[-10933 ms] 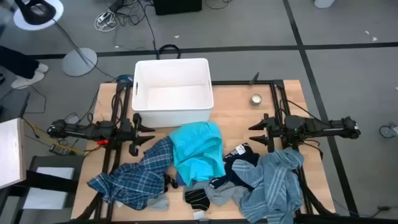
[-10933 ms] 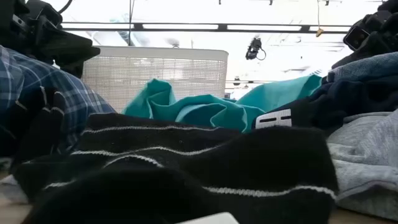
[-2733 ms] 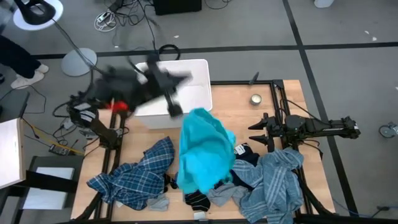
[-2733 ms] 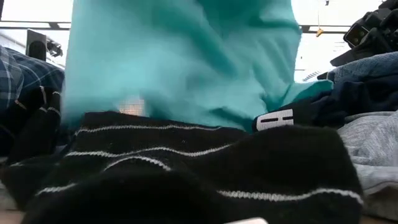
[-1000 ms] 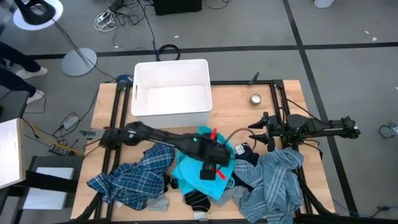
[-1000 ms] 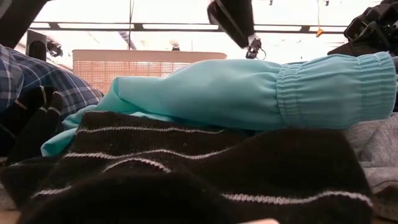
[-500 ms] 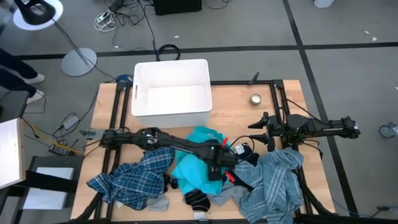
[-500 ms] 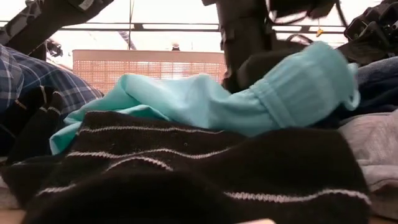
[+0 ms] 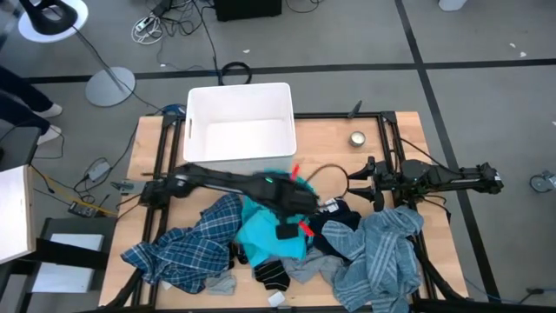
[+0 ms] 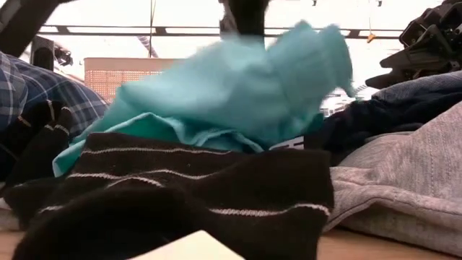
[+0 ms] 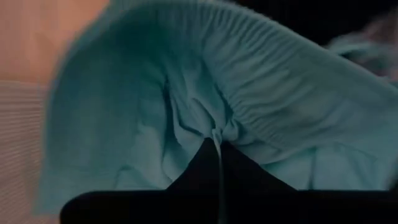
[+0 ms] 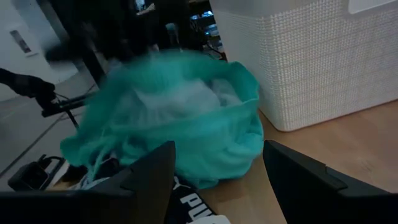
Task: Sort clothes
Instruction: Put the light blue shorts into the white laundry bin, then put the blue long sleeve garment into the white laundry bin
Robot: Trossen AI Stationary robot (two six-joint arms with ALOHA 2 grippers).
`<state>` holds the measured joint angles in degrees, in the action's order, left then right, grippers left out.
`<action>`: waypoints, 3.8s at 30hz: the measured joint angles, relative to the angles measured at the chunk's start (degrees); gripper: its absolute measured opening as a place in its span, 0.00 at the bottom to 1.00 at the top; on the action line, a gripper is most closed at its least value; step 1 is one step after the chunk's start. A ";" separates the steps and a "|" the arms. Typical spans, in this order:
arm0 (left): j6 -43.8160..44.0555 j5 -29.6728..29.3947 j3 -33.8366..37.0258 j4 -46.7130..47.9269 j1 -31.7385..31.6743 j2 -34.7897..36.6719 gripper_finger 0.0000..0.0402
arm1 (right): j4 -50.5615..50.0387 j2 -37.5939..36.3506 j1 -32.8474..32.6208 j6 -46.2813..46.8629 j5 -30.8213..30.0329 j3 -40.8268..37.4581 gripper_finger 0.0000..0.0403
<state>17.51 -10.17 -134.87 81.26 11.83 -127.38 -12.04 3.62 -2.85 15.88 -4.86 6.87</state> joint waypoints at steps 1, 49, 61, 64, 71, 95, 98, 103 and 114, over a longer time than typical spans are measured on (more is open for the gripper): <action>0.22 0.00 0.00 -0.04 0.03 2.31 0.00 | 0.01 0.01 0.00 0.00 0.00 0.00 0.61; -41.92 -29.20 -0.15 -38.29 -28.61 38.24 0.00 | -0.01 0.01 -0.02 0.00 0.02 0.00 0.61; -26.18 -6.06 7.76 -5.46 -35.53 35.57 0.00 | 0.07 0.02 -0.02 0.00 0.02 0.00 0.61; -25.29 -2.64 15.42 -8.56 -36.15 35.83 0.00 | 0.18 0.02 -0.02 0.00 0.02 0.00 0.61; -23.21 -0.41 35.24 -19.68 -37.62 35.85 0.00 | 0.41 0.01 0.00 0.00 0.02 0.00 0.61; -20.11 5.81 53.40 -23.62 -46.78 37.92 0.33 | 1.99 0.11 0.00 0.00 0.02 0.00 0.61; -24.17 6.21 49.67 -19.25 -46.64 38.16 0.38 | 2.07 0.11 0.00 0.00 0.03 0.00 0.61; -26.54 3.41 43.29 -15.65 -43.83 41.99 0.39 | 2.24 0.11 -0.01 0.00 0.03 0.00 0.61; -10.72 12.10 38.13 -5.40 -35.35 59.62 0.39 | 2.40 0.11 -0.01 0.00 0.04 0.00 0.61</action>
<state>6.79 1.93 -96.73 75.86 -23.52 -67.76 -9.64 3.73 -2.86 15.88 -4.83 6.87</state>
